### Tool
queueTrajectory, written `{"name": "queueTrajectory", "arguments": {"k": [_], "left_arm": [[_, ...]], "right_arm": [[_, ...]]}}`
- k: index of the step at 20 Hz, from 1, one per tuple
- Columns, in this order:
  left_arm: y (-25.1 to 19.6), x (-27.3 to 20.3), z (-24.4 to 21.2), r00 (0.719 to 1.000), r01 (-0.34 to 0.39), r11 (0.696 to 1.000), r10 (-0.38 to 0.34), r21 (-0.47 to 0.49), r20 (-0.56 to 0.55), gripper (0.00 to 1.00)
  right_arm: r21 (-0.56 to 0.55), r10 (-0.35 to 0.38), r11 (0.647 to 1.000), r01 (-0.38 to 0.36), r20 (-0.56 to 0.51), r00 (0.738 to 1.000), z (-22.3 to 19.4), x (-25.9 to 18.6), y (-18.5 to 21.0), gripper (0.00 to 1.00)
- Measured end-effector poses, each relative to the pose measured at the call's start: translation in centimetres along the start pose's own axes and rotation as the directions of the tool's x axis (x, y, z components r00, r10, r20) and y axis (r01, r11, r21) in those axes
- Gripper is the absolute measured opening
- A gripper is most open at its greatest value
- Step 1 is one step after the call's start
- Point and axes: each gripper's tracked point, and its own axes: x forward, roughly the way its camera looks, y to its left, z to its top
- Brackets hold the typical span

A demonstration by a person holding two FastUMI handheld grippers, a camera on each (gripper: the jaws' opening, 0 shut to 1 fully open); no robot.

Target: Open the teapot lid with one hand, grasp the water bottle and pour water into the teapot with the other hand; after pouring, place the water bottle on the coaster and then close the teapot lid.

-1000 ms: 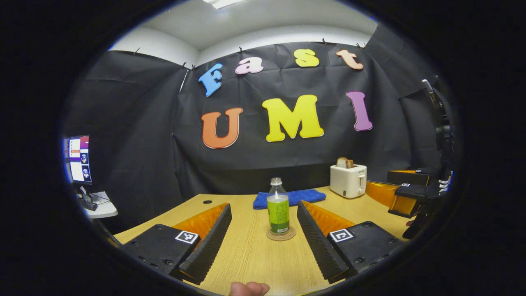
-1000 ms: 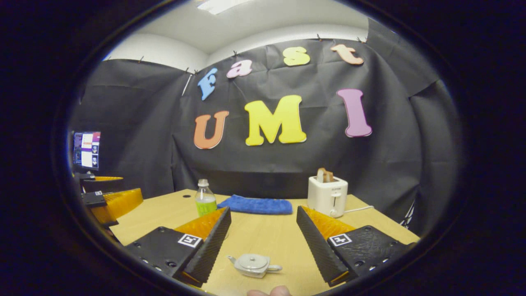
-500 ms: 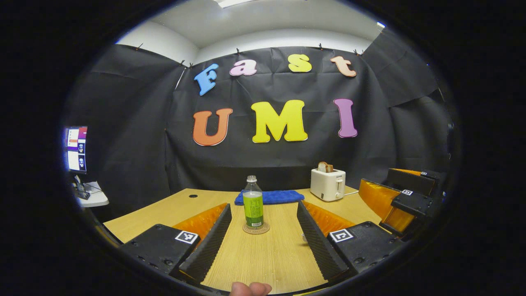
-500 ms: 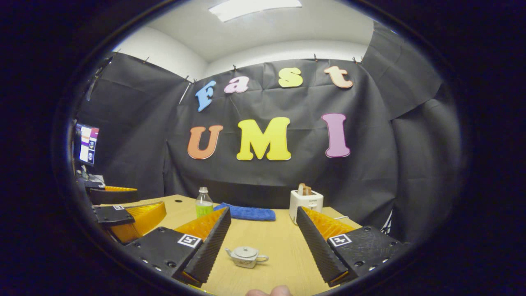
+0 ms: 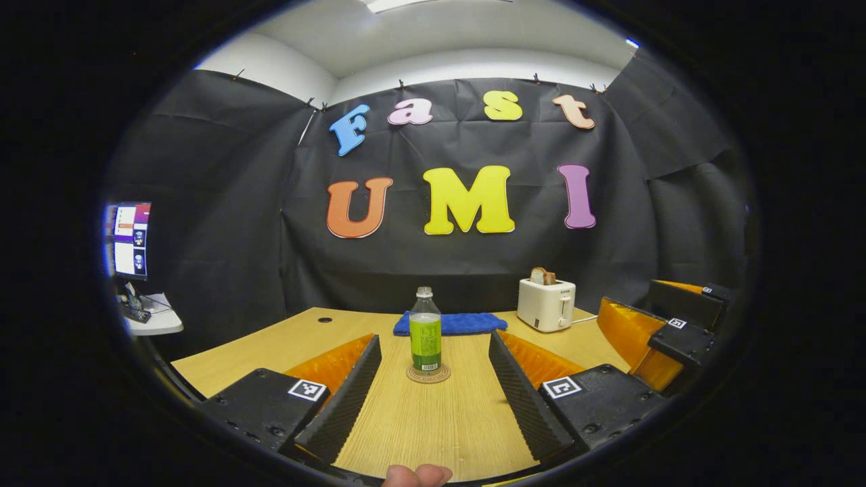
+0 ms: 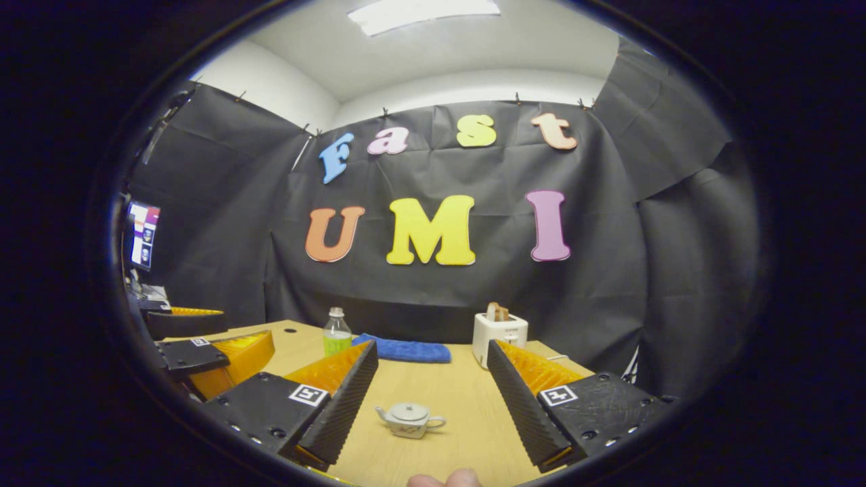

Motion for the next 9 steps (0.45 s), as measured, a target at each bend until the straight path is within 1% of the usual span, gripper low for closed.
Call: {"name": "queueTrajectory", "arguments": {"k": [5, 9], "left_arm": [[0.7, -0.14, 0.45, 1.0, -0.01, 1.0, 0.01, -0.015, 0.01, 0.99], [0.89, -0.11, 0.46, 1.0, -0.013, 1.0, 0.013, -0.013, 0.01, 0.99]], "right_arm": [[0.006, -0.002, 1.0, 0.001, 0.014, 1.0, 0.28, -0.14, 0.6, 0.97], [-0.001, -0.003, 1.0, 0.003, 0.006, 1.0, 0.23, -0.12, 0.6, 0.97]]}}
